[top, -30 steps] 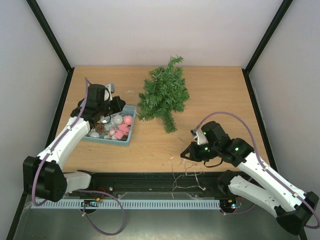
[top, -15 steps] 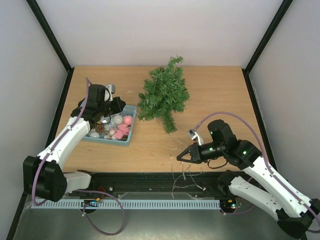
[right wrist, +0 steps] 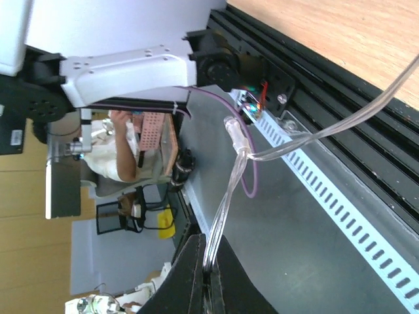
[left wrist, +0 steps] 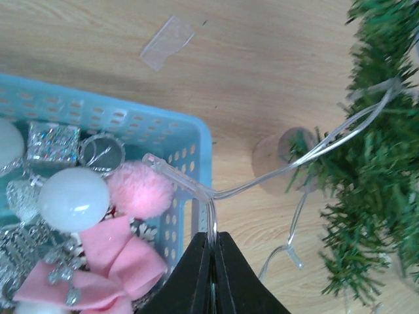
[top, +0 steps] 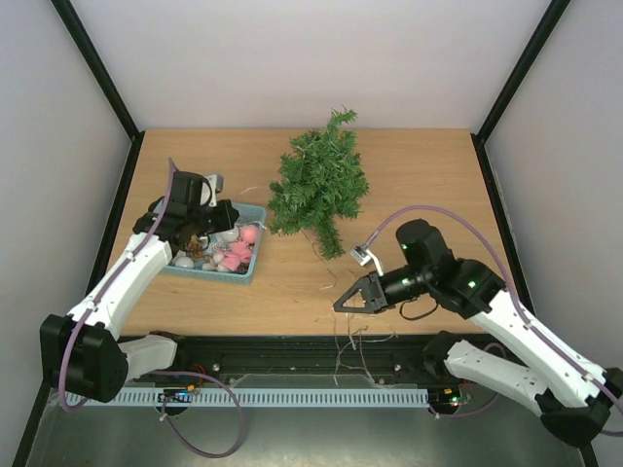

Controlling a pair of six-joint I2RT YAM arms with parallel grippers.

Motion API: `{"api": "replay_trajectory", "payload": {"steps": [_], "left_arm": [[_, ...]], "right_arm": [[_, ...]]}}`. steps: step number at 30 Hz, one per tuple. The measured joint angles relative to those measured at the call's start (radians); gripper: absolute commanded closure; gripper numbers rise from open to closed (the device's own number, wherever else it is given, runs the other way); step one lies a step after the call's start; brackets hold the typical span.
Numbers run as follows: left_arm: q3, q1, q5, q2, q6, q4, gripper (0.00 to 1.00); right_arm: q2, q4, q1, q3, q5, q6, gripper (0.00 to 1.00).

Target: Decorate the small christmas tree

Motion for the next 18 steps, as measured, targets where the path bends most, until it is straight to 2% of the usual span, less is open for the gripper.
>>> {"api": "replay_trajectory", "payload": {"steps": [4, 11, 18], "left_arm": [[-0.025, 0.004, -0.005, -0.006, 0.023, -0.032, 0.98], [-0.018, 0.038, -0.006, -0.020, 0.060, -0.100, 0.96], [0.087, 0.061, 0.017, -0.039, 0.061, -0.134, 0.95]], "right_arm": [[0.060, 0.002, 0.050, -0.022, 0.029, -0.020, 0.99], [0.136, 0.037, 0.216, -0.028, 0.086, -0.024, 0.99], [0.179, 0.101, 0.394, 0.050, 0.118, -0.010, 0.99]]}}
